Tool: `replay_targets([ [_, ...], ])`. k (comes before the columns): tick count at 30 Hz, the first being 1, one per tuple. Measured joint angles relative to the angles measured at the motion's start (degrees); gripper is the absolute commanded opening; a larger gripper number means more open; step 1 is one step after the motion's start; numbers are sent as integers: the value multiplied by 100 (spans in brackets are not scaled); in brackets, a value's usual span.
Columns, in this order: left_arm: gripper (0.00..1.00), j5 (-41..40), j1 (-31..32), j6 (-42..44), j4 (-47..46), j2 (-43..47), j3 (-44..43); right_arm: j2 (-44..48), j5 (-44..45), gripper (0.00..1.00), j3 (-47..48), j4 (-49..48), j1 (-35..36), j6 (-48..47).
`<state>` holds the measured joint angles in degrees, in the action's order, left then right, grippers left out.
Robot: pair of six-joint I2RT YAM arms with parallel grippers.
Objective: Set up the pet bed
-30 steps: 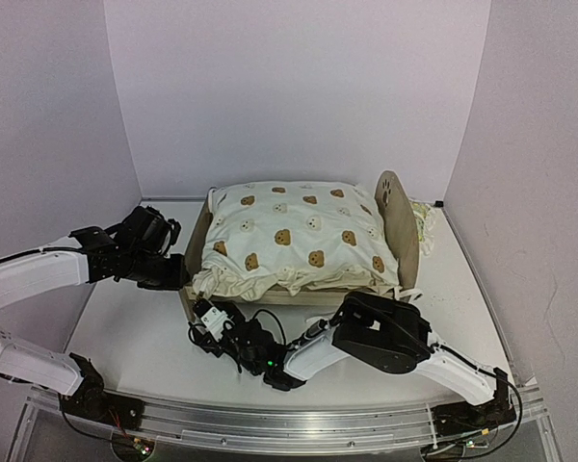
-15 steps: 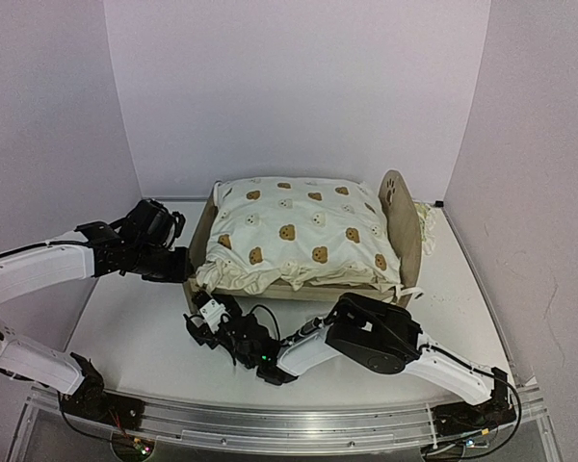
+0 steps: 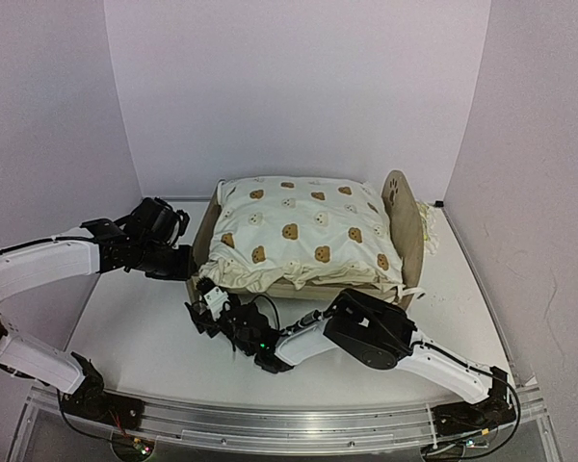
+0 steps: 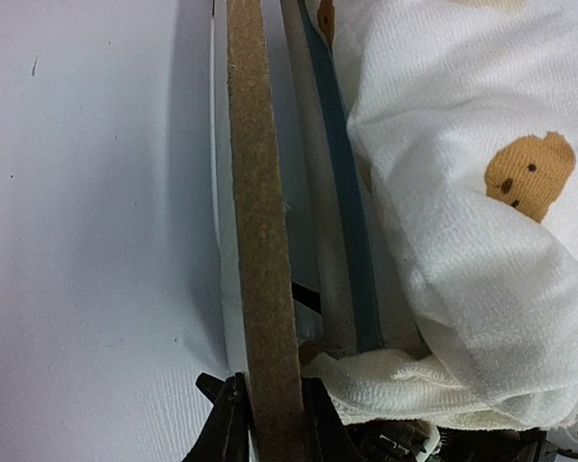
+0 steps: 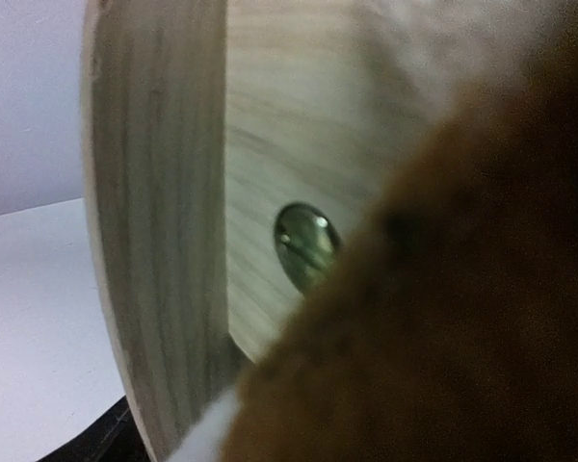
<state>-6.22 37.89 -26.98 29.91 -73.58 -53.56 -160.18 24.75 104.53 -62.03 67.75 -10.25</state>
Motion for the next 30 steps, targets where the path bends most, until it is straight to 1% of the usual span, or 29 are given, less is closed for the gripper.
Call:
replay_targets([
  [3,0,28,5,-4,4,-10,-2,11,-260,68,-131,-102,-24,173],
  [8,0,129,44,-52,-8,-86,-7,260,-617,58,-674,-261,-57,473],
  [16,0,151,68,-59,-51,-182,-9,557,-786,48,-1212,-326,-48,624],
  [18,0,151,68,-58,-55,-184,-9,618,-761,41,-1330,-350,-17,606],
  [21,0,131,66,-57,-56,-192,-9,684,-691,27,-1480,-419,15,614],
  [22,0,127,66,-57,-57,-195,-9,709,-677,25,-1531,-442,28,593],
  [26,0,117,63,-57,-61,-207,-9,838,-643,19,-1754,-458,66,605],
  [28,0,111,63,-59,-63,-212,-9,904,-637,13,-1863,-459,78,609],
  [30,0,107,63,-59,-66,-215,-9,969,-653,10,-1962,-452,88,622],
])
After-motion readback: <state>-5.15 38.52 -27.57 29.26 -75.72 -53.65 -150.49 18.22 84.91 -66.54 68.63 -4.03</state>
